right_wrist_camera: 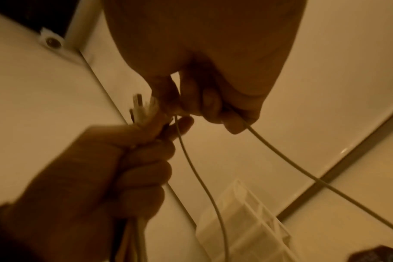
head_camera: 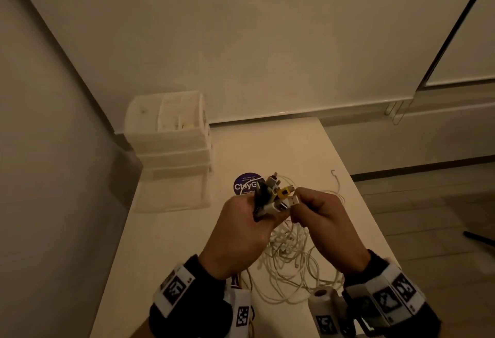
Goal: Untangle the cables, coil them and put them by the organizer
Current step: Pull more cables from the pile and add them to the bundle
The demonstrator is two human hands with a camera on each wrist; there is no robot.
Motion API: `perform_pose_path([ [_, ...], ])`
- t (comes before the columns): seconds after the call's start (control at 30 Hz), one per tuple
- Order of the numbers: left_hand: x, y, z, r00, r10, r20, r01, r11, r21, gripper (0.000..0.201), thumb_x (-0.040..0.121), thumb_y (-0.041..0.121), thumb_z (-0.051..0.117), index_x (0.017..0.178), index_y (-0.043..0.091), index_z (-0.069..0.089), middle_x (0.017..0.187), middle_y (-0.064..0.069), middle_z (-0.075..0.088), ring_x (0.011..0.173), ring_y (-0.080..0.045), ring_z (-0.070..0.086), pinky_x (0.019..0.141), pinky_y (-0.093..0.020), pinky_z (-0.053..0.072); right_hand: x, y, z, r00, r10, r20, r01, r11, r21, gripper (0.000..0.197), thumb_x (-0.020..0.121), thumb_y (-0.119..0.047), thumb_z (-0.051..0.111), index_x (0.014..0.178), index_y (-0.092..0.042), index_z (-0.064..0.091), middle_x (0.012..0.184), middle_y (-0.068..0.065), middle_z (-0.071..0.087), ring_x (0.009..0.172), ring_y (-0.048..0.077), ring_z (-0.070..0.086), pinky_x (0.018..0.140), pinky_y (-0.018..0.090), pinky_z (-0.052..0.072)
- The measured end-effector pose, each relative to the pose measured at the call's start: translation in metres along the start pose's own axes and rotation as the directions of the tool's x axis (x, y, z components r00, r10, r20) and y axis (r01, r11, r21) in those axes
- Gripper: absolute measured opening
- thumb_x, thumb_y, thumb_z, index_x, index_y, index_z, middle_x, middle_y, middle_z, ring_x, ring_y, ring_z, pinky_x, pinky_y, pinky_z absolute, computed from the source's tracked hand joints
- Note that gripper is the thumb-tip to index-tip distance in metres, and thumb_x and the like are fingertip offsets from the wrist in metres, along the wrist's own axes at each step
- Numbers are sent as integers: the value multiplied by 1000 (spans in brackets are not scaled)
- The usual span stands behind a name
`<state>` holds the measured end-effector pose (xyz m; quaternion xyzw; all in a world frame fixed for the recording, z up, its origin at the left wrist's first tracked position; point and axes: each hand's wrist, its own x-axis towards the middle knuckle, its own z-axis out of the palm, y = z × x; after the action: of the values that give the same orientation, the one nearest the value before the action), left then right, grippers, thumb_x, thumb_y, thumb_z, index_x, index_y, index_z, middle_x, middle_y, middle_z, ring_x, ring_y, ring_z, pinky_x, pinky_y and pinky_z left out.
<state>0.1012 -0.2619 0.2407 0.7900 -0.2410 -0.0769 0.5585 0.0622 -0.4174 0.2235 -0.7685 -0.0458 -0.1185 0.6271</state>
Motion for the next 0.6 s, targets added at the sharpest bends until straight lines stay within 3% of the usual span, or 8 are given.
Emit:
perform_pose_path([
  [0.07, 2, 4, 1, 999, 29, -14, -29, 998, -56, 17, 88, 14, 68, 99, 26, 71, 82, 16, 73, 80, 0, 67, 70, -13, 49, -3, -5, -2, 1000, 11, 25, -14, 994, 112, 45, 81, -40, 49, 70, 3, 58, 58, 3, 46, 56, 10, 39, 55, 23, 32],
  [0.17, 5, 11, -2, 997, 64, -34, -66, 995, -75, 21, 88, 5, 64, 89, 25, 65, 54, 26, 60, 53, 11, 56, 55, -3, 38, -13, -5, 0, 999, -10, 52, -1, 977, 213, 44, 92, -40, 45, 78, -1, 62, 59, 12, 48, 56, 18, 42, 58, 25, 36],
  [0.27, 9, 17, -12, 982, 143, -127, -162, 974, -157, 8, 91, 13, 63, 96, 18, 67, 49, 11, 49, 44, 8, 50, 48, -5, 35, -20, 8, 9, 999, -34, 38, 23, 968, 249, 40, 95, -34, 42, 82, -3, 63, 61, 5, 53, 59, 22, 48, 62, 32, 41],
  [0.33, 13, 20, -22, 961, 182, -210, -228, 948, -224, 12, 88, 29, 62, 92, 18, 67, 59, -6, 42, 40, -6, 40, 45, -14, 34, -22, 29, 14, 999, -5, 41, -5, 974, 226, 38, 95, -33, 42, 81, -3, 63, 63, 5, 53, 61, 24, 48, 64, 37, 41],
  [0.37, 15, 20, -28, 950, 174, -258, -242, 934, -261, 17, 86, 34, 62, 85, 17, 66, 55, -6, 35, 39, -11, 31, 42, -21, 31, -23, 42, 15, 998, 29, 54, -40, 978, 204, 38, 95, -34, 42, 80, -4, 62, 63, 5, 52, 62, 23, 47, 65, 35, 41],
  [0.43, 18, 24, -44, 927, 123, -355, -253, 902, -350, 28, 84, 34, 63, 69, 12, 55, 45, 9, 30, 36, -13, 21, 42, -20, 25, -24, 70, 17, 990, 110, 83, -122, 981, 148, 38, 94, -38, 43, 76, -9, 59, 64, 3, 50, 63, 20, 46, 66, 32, 40],
  [0.47, 19, 26, -52, 912, 94, -400, -258, 888, -381, 34, 87, 30, 62, 67, 6, 50, 43, 10, 30, 34, -11, 20, 42, -18, 24, -25, 83, 17, 985, 146, 93, -156, 982, 110, 38, 94, -41, 43, 74, -12, 58, 63, 1, 49, 63, 18, 46, 66, 32, 40],
  [0.6, 21, 15, -72, 827, -2, -562, -233, 909, -346, 23, 95, 19, 58, 74, 9, 57, 41, 10, 29, 33, -8, 23, 41, -17, 25, -23, 123, 12, 967, 242, 77, -235, 968, -83, 38, 95, -39, 46, 67, -14, 52, 60, -6, 47, 58, 11, 44, 63, 28, 39],
])
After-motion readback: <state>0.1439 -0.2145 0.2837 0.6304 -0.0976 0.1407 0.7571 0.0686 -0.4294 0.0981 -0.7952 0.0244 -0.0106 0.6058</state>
